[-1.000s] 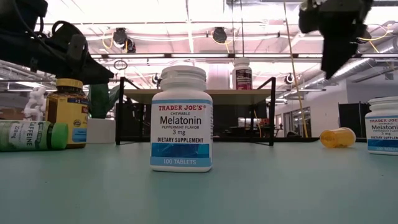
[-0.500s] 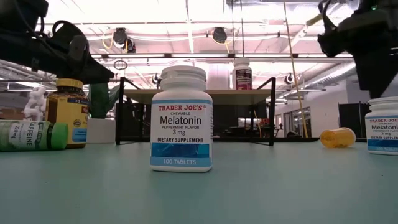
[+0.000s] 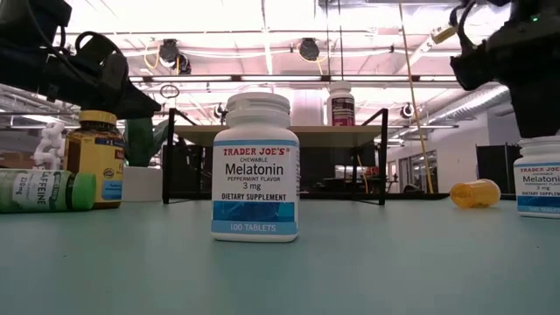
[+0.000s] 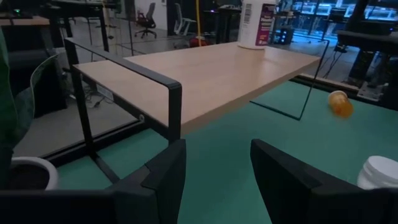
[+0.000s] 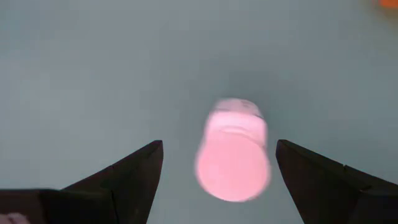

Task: Pick and place medicine bottles onto shelf by color
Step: Put the white blue medicine bottle on the top right of the shelf

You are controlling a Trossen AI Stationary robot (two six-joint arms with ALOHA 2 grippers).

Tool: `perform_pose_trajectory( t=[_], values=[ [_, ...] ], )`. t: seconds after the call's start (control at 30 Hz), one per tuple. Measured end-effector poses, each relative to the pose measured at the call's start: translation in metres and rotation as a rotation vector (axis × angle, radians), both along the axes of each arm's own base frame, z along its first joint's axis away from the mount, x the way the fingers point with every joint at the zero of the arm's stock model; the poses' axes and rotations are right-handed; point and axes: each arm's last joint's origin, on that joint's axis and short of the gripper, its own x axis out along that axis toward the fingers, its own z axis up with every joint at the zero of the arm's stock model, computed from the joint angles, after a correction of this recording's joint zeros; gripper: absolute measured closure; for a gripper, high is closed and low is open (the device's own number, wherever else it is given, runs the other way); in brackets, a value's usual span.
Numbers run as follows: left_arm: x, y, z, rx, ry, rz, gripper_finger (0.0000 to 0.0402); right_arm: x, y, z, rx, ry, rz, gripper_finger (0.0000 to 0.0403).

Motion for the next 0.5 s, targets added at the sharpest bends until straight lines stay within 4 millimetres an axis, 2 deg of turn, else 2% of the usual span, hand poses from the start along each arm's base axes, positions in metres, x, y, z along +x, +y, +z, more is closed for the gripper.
perform_pose_trajectory(
  t=[0.2,0.5],
  values=[
    [0.0000,0.0000,-0.0002,-0.001,0.002,0.000,0.0218,0.0007,0.0008,-0.0061,-0.002,0.072,0.017,0.0115],
    [0.0001,0.0000,0.0002,0.000,0.001,0.000,0.0218,0.0055,-0.0009,-0.0094,0.024,0.084,0.075,0.0210]
  ],
)
